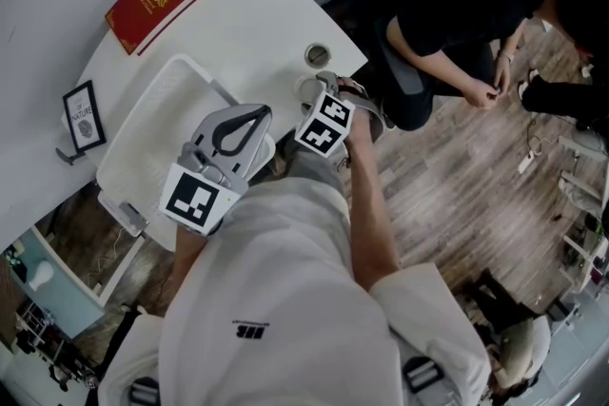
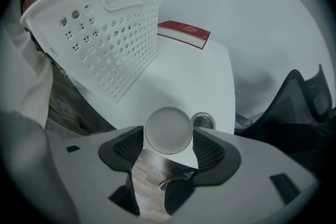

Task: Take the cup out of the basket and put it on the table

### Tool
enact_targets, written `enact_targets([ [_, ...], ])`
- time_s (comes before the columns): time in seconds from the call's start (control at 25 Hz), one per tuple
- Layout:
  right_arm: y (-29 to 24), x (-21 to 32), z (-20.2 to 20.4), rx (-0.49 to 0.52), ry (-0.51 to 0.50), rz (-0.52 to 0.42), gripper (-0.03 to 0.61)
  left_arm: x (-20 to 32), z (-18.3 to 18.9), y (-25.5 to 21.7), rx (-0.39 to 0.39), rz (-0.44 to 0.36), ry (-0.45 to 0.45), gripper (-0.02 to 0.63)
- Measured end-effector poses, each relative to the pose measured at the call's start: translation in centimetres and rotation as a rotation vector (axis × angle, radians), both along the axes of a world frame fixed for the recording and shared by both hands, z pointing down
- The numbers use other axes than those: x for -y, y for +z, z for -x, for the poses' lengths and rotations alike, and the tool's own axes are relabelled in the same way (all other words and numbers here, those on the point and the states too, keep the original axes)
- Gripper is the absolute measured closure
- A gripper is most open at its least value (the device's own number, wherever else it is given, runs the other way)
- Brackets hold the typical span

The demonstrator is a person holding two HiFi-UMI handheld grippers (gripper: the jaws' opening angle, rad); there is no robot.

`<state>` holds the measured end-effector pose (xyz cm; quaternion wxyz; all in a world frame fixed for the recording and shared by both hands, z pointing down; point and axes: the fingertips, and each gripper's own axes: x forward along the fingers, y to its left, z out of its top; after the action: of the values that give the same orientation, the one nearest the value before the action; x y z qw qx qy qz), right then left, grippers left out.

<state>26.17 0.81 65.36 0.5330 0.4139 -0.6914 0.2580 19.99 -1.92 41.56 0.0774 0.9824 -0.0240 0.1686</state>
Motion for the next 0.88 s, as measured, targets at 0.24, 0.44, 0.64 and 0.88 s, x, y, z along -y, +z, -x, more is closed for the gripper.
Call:
enact_targets([
  [0.24,-0.1,-0.1,-0.5,0.001,0.021,-0.005,0.298,0.0,-0.1,0.1,0.0,-0.005,0.012,0.604],
  [0.44,-0.2,-0.2,-0.9,0.001,0.037,-0.01,0.298,0.2,0.0,0.1,-0.001,-0.005,0.015,0.604],
  [0.64,-1.8,-1.3,-0.9,0.001,0.077,-0.053,0.299,-0.4,0.6,-0.5,-0.014,-0.019,0.021,0.604],
  [0.88,-5.5,-2.4,-0.4,0.057,0.135,-0.161,0.301,-1.1,1.2,-1.1,-0.024,-0.03,0.03,0.604],
])
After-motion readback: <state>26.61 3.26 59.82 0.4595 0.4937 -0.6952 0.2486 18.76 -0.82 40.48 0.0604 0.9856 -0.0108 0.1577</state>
